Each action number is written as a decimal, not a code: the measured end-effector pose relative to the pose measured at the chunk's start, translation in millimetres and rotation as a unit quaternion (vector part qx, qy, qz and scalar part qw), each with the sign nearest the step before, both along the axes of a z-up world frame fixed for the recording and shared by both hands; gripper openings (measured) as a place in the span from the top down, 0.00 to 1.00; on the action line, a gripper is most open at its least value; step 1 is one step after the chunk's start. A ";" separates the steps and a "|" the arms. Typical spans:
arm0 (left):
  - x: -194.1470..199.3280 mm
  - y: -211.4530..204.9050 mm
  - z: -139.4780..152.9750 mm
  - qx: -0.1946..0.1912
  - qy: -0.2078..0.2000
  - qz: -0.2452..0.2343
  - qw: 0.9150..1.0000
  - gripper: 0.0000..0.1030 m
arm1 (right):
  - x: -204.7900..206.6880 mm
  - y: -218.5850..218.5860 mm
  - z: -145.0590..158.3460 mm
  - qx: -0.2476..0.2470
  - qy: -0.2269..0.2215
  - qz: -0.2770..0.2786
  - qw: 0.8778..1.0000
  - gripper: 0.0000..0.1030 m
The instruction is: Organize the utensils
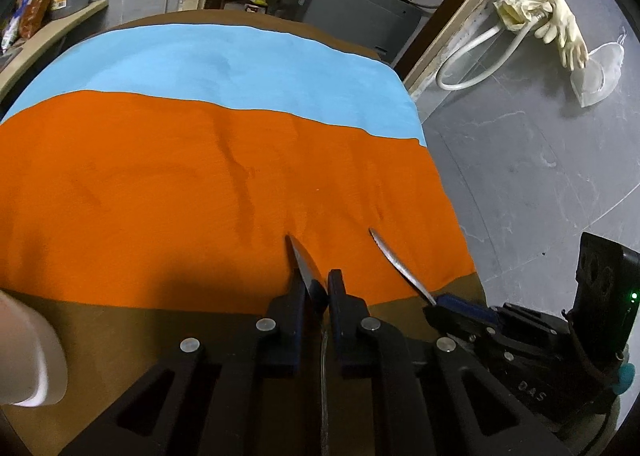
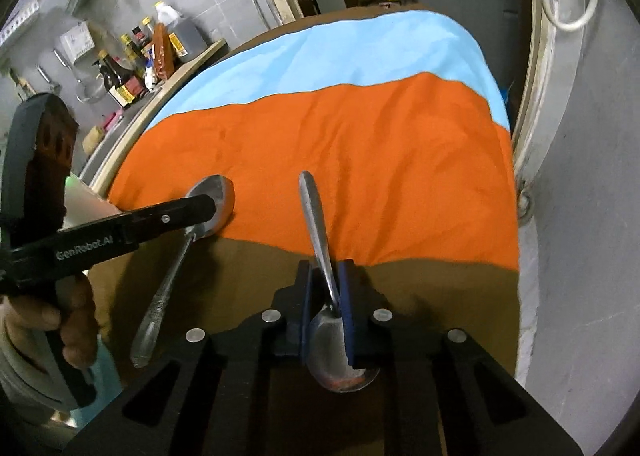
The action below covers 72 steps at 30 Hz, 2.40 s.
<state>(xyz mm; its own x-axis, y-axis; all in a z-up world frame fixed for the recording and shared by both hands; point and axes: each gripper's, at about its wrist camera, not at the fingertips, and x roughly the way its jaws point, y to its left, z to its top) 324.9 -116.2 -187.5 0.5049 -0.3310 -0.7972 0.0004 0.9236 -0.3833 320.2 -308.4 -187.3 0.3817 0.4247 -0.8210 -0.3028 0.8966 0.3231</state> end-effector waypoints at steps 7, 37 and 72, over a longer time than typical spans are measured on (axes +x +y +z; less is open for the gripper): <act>-4.9 9.3 2.0 0.001 0.002 0.013 1.000 0.91 | -11.0 14.6 -1.4 0.009 0.015 0.018 1.000 0.88; -35.1 16.8 28.2 -0.015 -0.044 -0.015 0.999 0.97 | -3.5 33.0 11.3 0.066 0.021 0.027 0.997 0.98; -126.3 191.5 196.1 -0.040 -0.377 0.090 0.921 0.97 | -48.3 194.0 203.5 0.259 -0.337 0.005 0.905 0.98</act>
